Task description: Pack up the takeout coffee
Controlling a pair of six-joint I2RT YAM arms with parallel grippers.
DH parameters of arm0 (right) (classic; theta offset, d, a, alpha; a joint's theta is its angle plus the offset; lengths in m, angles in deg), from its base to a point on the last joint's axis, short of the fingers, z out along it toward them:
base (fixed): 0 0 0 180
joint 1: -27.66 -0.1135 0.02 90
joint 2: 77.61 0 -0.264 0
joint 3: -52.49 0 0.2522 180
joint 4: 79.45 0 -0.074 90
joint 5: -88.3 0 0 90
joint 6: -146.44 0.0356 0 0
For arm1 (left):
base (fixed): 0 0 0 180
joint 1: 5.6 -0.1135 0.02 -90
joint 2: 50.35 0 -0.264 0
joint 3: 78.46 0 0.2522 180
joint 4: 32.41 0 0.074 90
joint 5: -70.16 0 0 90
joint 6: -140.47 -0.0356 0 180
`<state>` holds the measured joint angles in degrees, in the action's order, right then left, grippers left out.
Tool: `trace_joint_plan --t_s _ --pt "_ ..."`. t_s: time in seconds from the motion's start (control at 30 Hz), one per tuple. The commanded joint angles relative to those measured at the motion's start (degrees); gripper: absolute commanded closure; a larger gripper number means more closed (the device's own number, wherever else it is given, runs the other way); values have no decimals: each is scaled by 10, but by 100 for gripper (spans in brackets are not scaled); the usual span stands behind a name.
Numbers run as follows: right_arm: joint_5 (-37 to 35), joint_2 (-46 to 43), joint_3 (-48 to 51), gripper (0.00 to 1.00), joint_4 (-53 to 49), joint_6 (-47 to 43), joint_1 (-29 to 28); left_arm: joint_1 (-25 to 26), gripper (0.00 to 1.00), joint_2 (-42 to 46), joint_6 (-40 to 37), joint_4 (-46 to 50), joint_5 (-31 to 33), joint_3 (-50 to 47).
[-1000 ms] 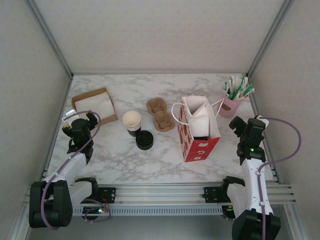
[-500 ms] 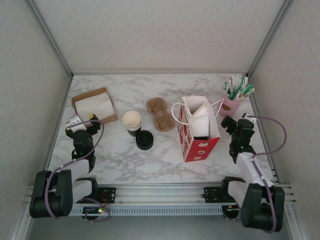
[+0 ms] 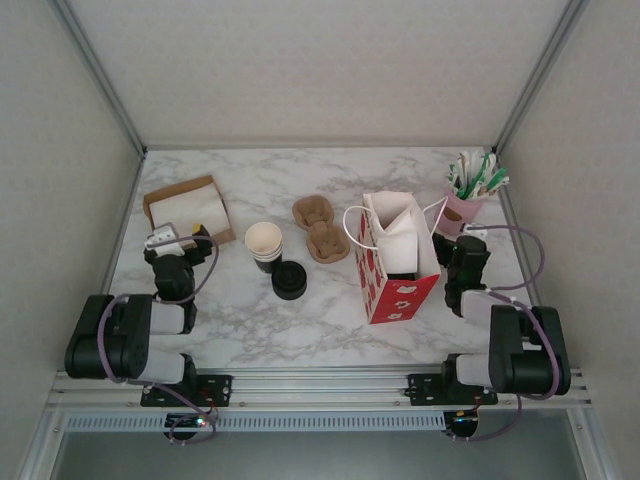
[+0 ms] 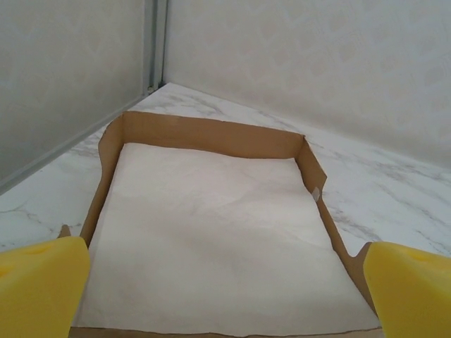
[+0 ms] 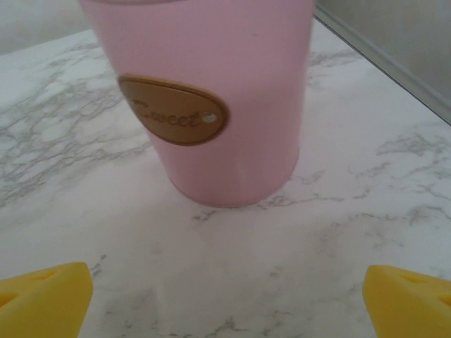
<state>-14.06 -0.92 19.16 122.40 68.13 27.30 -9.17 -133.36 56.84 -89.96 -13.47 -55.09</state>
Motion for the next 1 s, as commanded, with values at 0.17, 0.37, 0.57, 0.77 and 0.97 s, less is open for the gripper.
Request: trace_joint_plan --t_s 0.17,0.37,0.57,0.77,0.97 --pt "6 54 -24 1 72 -56 -17 2 0 -32 -15 -51 -16 11" --pt "47 80 -23 1 99 -81 -22 3 1 -45 -17 -66 -17 9" --pt "72 115 -28 1 122 -100 -31 3 1 -49 -25 -50 -35 18" --pt "72 115 -28 1 120 -100 -31 8 1 -51 -29 -33 -30 30" --pt "96 114 -33 1 110 -109 -32 10 0 -51 -31 -33 -28 30"
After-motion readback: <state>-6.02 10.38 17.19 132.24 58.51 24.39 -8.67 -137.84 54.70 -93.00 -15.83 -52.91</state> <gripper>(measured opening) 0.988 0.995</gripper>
